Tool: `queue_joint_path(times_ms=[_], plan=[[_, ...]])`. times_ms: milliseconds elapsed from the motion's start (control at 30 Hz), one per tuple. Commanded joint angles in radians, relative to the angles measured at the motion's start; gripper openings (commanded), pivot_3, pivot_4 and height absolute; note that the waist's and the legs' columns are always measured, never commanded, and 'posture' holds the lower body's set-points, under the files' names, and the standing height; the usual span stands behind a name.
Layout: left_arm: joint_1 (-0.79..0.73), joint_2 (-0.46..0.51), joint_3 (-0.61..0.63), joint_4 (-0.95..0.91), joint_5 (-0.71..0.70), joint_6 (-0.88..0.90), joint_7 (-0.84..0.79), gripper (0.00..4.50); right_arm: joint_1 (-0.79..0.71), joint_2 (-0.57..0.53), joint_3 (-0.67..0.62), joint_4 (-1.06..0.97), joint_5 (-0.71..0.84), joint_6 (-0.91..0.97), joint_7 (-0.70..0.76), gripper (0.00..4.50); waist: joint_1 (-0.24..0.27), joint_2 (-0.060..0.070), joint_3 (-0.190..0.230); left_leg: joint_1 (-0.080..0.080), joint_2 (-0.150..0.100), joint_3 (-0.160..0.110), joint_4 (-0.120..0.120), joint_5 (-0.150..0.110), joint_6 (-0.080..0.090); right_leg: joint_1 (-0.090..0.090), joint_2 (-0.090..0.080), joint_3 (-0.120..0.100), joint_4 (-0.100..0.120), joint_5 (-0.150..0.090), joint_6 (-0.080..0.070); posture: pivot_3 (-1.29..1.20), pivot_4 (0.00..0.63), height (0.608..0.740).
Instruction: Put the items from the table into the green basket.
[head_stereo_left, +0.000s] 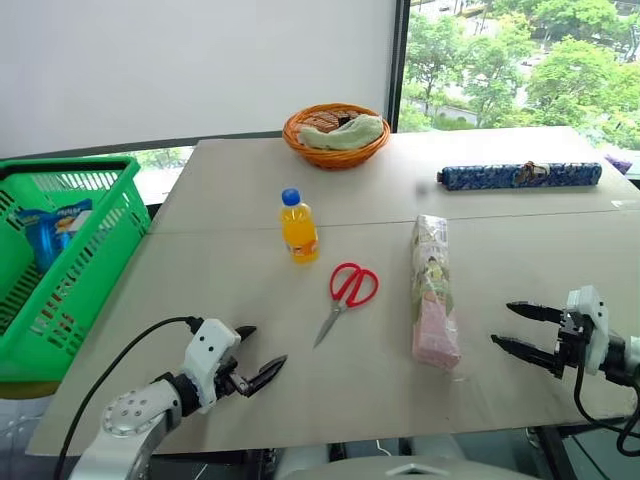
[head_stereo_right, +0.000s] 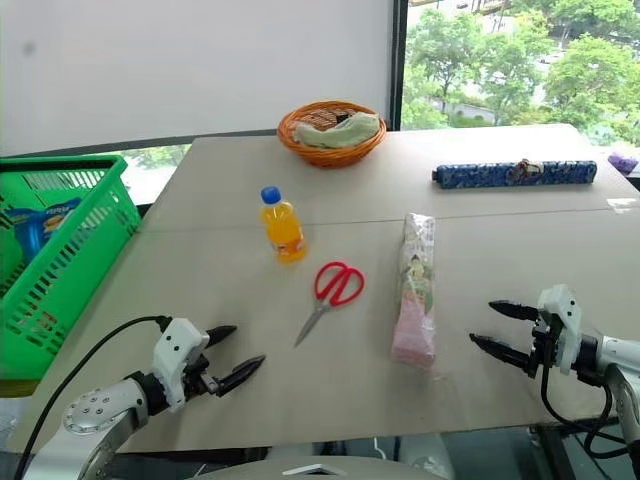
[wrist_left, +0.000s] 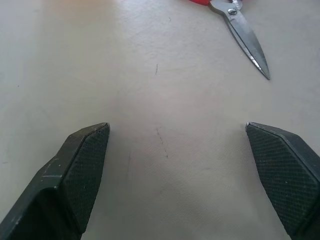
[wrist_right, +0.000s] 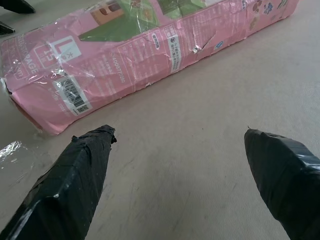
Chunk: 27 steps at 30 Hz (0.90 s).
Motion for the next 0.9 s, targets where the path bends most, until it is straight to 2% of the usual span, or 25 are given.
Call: queue_joint_path(times_ms=[33, 400, 567, 667, 767, 900], plan=[[0.010, 0.019, 0.029, -0.024, -0.028, -0.004, -0.031, 4.48, -0.006, -0.017, -0.051, -0.001, 0.035, -0.023, 0.035, 4.50, 0.003, 0.000, 0.000, 0.000, 0.000, 0.000, -0.001, 0.000, 0.000, 0.000, 0.000, 0.000, 0.000, 0.000, 0.000, -0.08, 0.000, 0.740], [0.003, -0.001, -0.022, -0.104, -0.045, 0.060, -0.017, 4.48, 0.014, 0.009, -0.082, 0.006, 0.059, -0.052, 0.032, 4.50, 0.007, 0.000, 0.000, 0.000, -0.001, 0.001, -0.007, 0.000, 0.000, 0.000, 0.000, 0.000, -0.005, 0.000, 0.000, -0.10, 0.000, 0.740], [-0.041, 0.011, -0.060, -0.196, -0.057, 0.140, 0.005, 4.48, 0.045, -0.019, -0.093, -0.049, 0.085, -0.024, 0.055, 4.50, 0.009, 0.000, 0.000, 0.000, -0.001, 0.002, -0.006, 0.000, 0.000, 0.000, -0.001, 0.001, -0.005, 0.000, 0.000, -0.11, 0.000, 0.740], [-0.085, -0.004, -0.092, -0.244, -0.060, 0.215, 0.046, 4.48, 0.059, -0.051, -0.116, -0.115, 0.124, 0.023, 0.072, 4.50, 0.008, 0.001, -0.001, 0.001, -0.001, 0.002, -0.006, 0.000, 0.000, 0.000, -0.001, 0.001, -0.005, 0.000, 0.000, -0.12, 0.000, 0.740], [-0.128, -0.005, -0.159, -0.276, 0.008, 0.301, 0.123, 4.48, 0.083, -0.104, -0.143, -0.217, 0.172, 0.074, 0.111, 4.50, 0.006, 0.002, -0.001, 0.001, -0.001, 0.002, -0.006, 0.000, 0.000, 0.000, -0.001, 0.001, -0.005, 0.000, 0.000, -0.13, 0.000, 0.740], [-0.176, -0.047, -0.220, -0.305, 0.063, 0.401, 0.239, 4.48, 0.100, -0.152, -0.199, -0.396, 0.305, 0.190, 0.110, 4.50, 0.005, 0.001, 0.000, 0.001, -0.001, 0.002, -0.007, 0.000, 0.000, 0.000, 0.000, 0.001, -0.005, 0.000, 0.000, -0.15, 0.000, 0.740]])
